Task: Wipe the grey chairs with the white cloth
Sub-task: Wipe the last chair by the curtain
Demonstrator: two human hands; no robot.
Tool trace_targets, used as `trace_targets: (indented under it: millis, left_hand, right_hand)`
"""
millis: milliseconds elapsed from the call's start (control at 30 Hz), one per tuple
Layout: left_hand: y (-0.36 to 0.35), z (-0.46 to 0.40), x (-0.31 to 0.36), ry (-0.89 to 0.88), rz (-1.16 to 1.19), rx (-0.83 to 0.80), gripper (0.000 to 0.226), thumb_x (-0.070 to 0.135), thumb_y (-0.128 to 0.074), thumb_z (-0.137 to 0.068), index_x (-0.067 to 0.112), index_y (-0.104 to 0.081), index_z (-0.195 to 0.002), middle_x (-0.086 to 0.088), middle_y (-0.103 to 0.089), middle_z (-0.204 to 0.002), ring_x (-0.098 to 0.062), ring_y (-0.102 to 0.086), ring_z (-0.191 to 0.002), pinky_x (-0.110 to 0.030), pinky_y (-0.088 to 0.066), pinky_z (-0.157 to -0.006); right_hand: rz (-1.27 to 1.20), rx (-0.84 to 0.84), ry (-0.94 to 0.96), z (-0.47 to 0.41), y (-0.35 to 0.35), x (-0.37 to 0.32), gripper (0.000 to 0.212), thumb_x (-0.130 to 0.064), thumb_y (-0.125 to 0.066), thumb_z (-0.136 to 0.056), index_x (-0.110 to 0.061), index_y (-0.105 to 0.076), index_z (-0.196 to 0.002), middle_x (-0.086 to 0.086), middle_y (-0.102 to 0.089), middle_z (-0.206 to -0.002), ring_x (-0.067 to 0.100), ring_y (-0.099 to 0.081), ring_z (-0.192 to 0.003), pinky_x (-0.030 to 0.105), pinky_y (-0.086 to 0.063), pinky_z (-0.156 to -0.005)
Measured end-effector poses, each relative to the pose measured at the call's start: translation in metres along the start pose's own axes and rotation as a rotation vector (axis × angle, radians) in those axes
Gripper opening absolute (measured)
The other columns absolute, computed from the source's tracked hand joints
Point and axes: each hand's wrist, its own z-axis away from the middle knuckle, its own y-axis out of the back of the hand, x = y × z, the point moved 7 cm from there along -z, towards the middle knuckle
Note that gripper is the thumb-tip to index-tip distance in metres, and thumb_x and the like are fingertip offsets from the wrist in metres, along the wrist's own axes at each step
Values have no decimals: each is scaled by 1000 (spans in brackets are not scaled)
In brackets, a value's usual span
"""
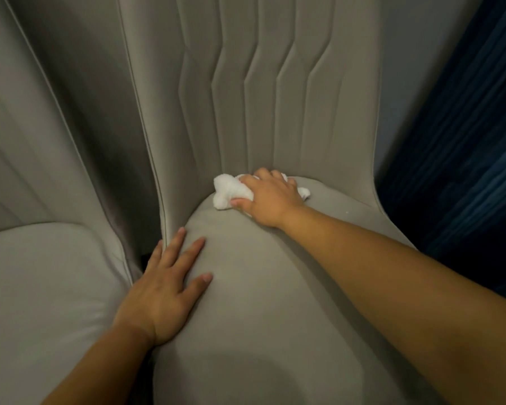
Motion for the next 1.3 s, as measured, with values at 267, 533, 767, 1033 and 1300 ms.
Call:
trace_targets:
  millis: [267,533,767,1033,1300]
  left_hand:
    - [0,1,2,-1,7,-49,83,85,-8,-72,57,2,-149,31,25,-153,-14,18,-149,-39,-6,-120]
    - [-2,2,0,-28,34,-36,79,86,-9,-73,60,1,-148,32,24,-154,-14,20,-148,-39,-6,-121]
    - [-2,2,2,-16,-6,-15,80,87,-11,-72,61,1,-147,30,25,-154,-15,17,-149,-39,-9,-121]
    - [-2,1,2,-15,-47,-9,81,88,-10,-74,59,5,-148,28,22,-157,-16,17,-149,-39,-6,-122]
    - [-1,0,-1,-44,-42,13,77,87,-11,-77,61,3,-147,28,17,-159,-17,13,-150,-37,-5,-122]
  right_hand:
    - [47,7,131,116,7,-14,66,-83,-30,-85,-45,-47,-136,-10,-50,-134,23,-44,-123,45,-32,-103]
    - [81,-26,-24,31,7,10,66,-82,-34,-89,-42,-45,-140,-1,-51,-136,28,-45,-127,47,-33,-101]
    - [92,6,-20,-14,-4,-18,66,-81,-35,-87,-42,-48,-138,4,-50,-137,31,-43,-126,50,-28,-102]
    - [58,-19,224,-16,-5,-54,63,-80,-40,-88,-42,-54,-136,-1,-50,-137,28,-41,-130,50,-29,-107]
    - [196,-115,-142,-33,25,36,61,-75,-40,-91,-39,-56,-137,7,-53,-136,33,-45,-129,52,-32,-103]
